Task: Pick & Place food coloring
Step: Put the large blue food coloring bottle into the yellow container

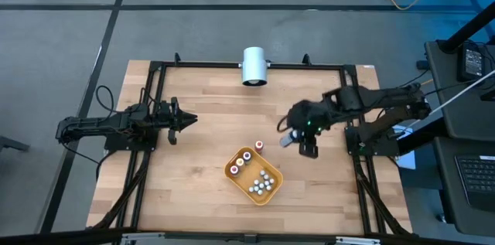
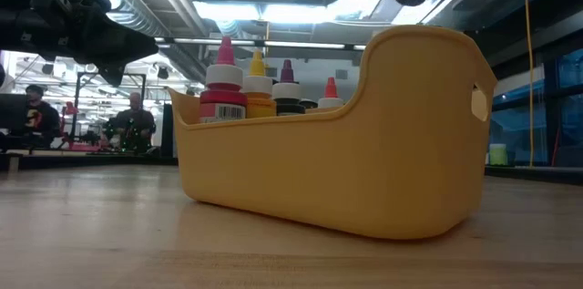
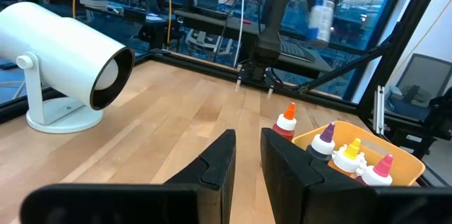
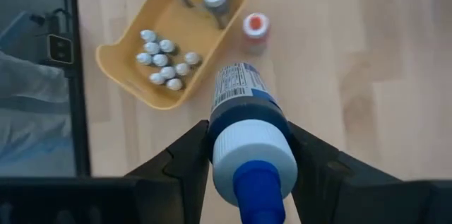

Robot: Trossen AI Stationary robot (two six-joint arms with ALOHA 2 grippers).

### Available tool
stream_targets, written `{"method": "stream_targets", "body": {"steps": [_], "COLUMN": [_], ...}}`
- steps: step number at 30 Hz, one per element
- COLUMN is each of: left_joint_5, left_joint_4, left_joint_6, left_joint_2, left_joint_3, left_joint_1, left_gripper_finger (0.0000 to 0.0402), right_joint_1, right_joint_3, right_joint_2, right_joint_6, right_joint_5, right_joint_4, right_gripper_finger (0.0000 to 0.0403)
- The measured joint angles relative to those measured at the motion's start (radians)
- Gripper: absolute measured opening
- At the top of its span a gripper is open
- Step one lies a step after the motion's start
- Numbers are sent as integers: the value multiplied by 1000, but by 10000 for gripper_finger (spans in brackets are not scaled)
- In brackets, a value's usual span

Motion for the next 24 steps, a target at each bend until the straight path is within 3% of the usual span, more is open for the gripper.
{"method": "stream_targets", "body": {"steps": [7,17,24], "left_joint_5": [0,0,0], "left_joint_4": [0,0,0], "left_joint_6": [0,0,0], "left_joint_2": [0,0,0], "left_joint_3": [0,0,0], "left_joint_1": [0,0,0], "left_gripper_finger": [62,63,63], "right_joint_1": [85,130,130], "right_joint_3": [57,411,433], "right_joint_2": [90,323,382], "right_joint_6": [93,13,-17], "right_joint_5": [0,8,8], "right_joint_4": [18,-84,-87], "right_gripper_finger": [163,163,163]}}
